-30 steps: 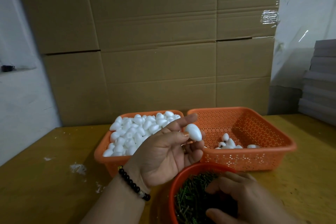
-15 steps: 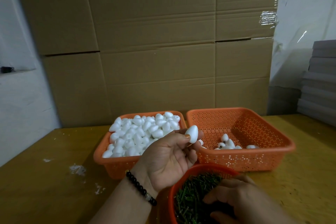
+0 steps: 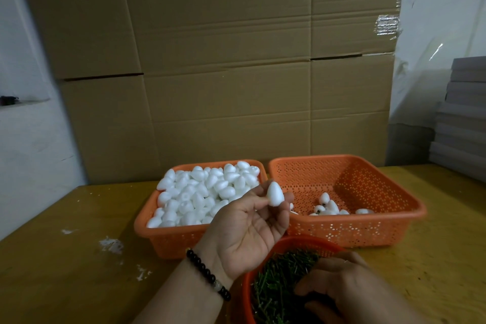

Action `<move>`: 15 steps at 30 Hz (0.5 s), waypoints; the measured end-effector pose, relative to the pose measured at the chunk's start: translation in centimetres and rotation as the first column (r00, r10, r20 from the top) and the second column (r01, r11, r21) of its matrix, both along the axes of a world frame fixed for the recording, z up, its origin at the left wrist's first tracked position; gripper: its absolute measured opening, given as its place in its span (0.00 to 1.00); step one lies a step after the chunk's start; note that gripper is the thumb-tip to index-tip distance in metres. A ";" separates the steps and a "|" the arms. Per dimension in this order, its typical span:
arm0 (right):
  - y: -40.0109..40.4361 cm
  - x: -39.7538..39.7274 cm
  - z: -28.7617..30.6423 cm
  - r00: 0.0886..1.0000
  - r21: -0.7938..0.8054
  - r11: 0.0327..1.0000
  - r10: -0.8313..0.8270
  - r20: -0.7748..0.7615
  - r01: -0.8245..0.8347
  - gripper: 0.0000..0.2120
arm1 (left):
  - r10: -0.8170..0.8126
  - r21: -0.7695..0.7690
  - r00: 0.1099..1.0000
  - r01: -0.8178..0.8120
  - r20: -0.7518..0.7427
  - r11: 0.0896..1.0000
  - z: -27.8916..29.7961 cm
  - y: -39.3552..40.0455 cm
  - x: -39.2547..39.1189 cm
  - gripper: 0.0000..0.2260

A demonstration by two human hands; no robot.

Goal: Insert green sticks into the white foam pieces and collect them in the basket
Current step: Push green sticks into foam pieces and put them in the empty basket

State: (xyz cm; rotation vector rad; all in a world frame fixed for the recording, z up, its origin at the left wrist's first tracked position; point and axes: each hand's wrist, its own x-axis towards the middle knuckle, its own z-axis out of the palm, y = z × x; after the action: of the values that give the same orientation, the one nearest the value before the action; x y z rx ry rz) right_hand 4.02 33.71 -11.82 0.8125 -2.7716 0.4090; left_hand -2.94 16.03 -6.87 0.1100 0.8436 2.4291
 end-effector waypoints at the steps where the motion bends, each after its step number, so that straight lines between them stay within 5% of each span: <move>1: -0.1 0.1 0.2 1.000 -0.003 1.000 0.008 -0.013 -0.008 0.14 | -0.003 0.001 1.000 0.002 0.005 1.000 0.0 0.0 0.0 0.14; 7: -0.2 0.3 0.9 0.988 0.060 0.997 -0.036 -0.153 0.045 0.10 | 0.021 -0.020 1.000 -0.021 0.007 1.000 -0.1 0.2 0.1 0.15; 15: -0.1 0.6 0.8 0.968 -0.011 0.999 -0.049 -0.246 0.048 0.18 | 0.044 -0.038 0.998 -0.045 -0.048 0.998 -0.5 0.4 0.2 0.16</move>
State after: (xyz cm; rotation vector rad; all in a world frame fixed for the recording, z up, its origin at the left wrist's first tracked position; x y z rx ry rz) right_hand 4.61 33.65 -10.98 0.7377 -2.5531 0.2848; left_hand -2.74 16.44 -7.40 0.1350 0.9231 2.4587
